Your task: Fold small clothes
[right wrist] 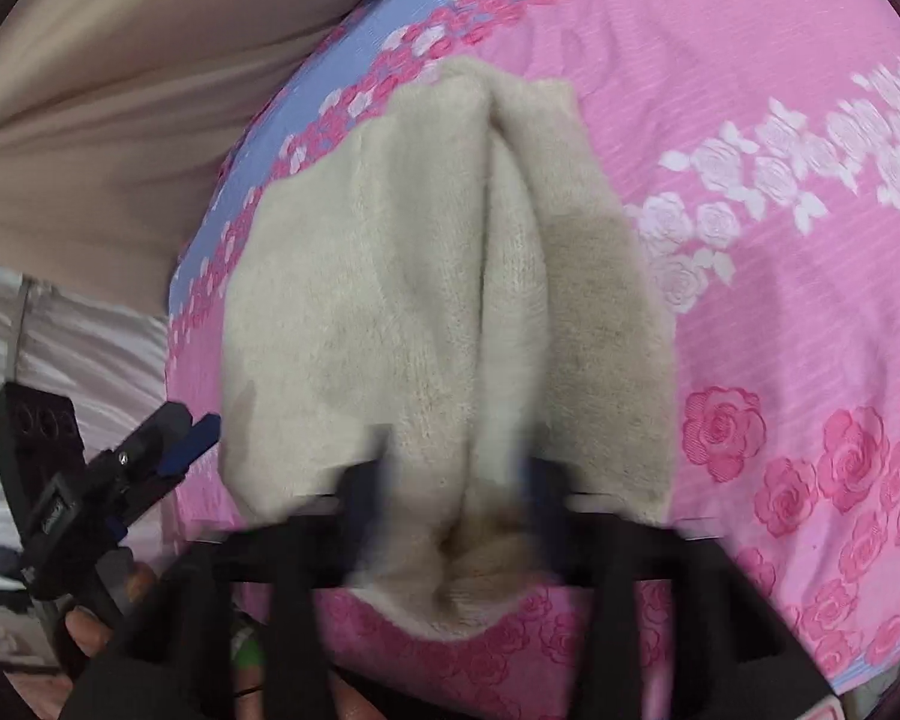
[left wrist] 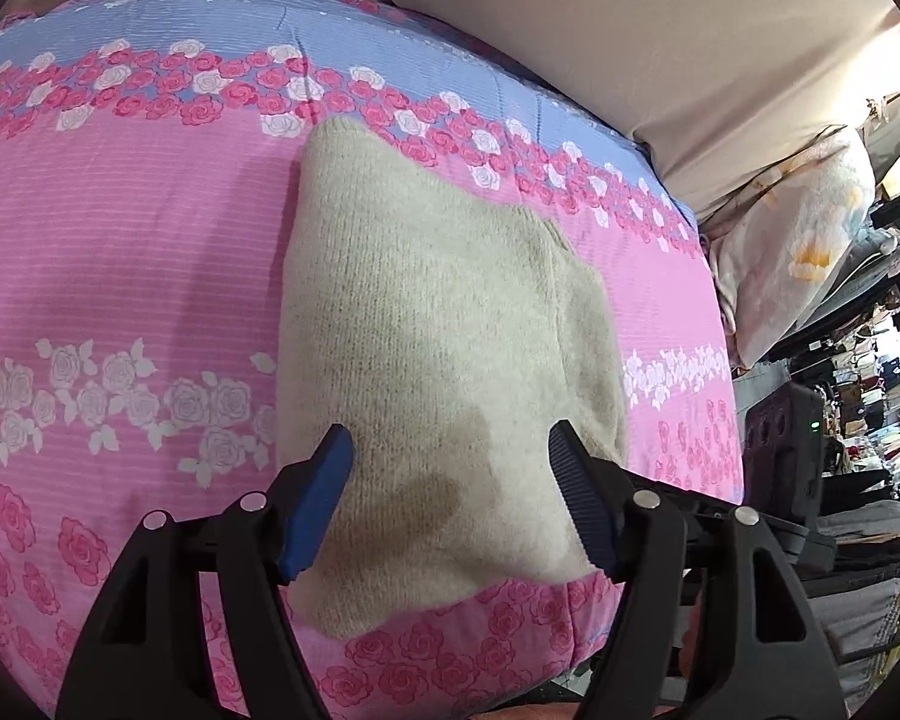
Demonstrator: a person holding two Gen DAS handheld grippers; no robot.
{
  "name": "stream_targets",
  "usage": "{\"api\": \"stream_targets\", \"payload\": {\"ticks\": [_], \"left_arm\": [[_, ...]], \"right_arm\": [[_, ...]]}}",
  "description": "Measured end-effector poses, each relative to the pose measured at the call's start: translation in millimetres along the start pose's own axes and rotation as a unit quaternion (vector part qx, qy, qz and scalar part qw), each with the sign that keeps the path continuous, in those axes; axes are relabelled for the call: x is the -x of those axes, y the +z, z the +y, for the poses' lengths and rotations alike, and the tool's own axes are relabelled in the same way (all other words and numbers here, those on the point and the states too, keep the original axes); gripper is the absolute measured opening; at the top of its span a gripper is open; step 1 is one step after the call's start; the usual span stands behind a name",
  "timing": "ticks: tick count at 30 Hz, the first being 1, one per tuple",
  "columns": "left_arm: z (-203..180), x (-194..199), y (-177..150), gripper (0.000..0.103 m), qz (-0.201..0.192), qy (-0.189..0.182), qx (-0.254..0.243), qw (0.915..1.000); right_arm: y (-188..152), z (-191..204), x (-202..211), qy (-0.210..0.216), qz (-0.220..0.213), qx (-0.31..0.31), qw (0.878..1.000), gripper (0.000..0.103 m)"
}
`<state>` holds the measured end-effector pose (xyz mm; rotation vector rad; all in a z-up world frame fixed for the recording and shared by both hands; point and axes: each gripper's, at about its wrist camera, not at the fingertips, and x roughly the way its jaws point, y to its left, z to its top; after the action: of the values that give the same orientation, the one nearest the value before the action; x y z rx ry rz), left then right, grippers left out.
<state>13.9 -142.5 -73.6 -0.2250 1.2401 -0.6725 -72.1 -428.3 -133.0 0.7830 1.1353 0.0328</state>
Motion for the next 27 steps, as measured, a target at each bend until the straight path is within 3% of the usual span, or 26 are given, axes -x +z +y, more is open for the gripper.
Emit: {"api": "stream_targets", "payload": {"ticks": [3, 5, 8, 12, 14, 17, 19, 23, 27], "left_arm": [[-1.3, 4.7, 0.5, 0.066, -0.013, 0.006, -0.008, 0.9999], [2.6, 6.4, 0.3, 0.068, -0.018, 0.005, -0.003, 0.9998], [9.6, -1.8, -1.7, 0.068, -0.003, 0.017, 0.005, 0.9998], [10.0, -3.9, -2.1, 0.068, 0.004, 0.033, -0.002, 0.9994], [8.6, -3.1, -1.7, 0.068, 0.000, 0.047, -0.011, 0.9988], [6.7, -5.7, -1.0, 0.068, 0.003, 0.057, -0.019, 0.9982], [6.5, -6.0, -0.5, 0.068, 0.002, 0.062, -0.021, 0.9979], [7.7, -3.1, 0.5, 0.068, -0.001, 0.075, -0.021, 0.9970], [18.4, 9.6, 2.2, 0.069, -0.009, 0.117, -0.024, 0.9928]], "right_arm": [[11.1, 11.4, 37.9, -0.007, -0.053, 0.033, 0.998, 0.019], [18.8, 0.9, 43.3, -0.037, -0.067, 0.046, 0.996, 0.019], [14.0, -29.0, -5.8, -0.100, 0.012, 0.072, 0.992, 0.022], [13.0, -23.2, 16.2, -0.072, -0.025, 0.043, 0.996, 0.033], [16.3, -14.4, 32.9, -0.061, -0.053, 0.030, 0.996, 0.034], [22.8, 23.4, 53.7, -0.048, -0.082, 0.081, 0.992, 0.034], [28.1, 53.2, 52.0, -0.026, -0.077, 0.113, 0.990, 0.034], [14.7, 97.9, 27.1, 0.004, -0.023, 0.176, 0.984, 0.034], [-6.1, 123.5, -5.4, 0.010, 0.025, 0.212, 0.977, 0.032]]}}
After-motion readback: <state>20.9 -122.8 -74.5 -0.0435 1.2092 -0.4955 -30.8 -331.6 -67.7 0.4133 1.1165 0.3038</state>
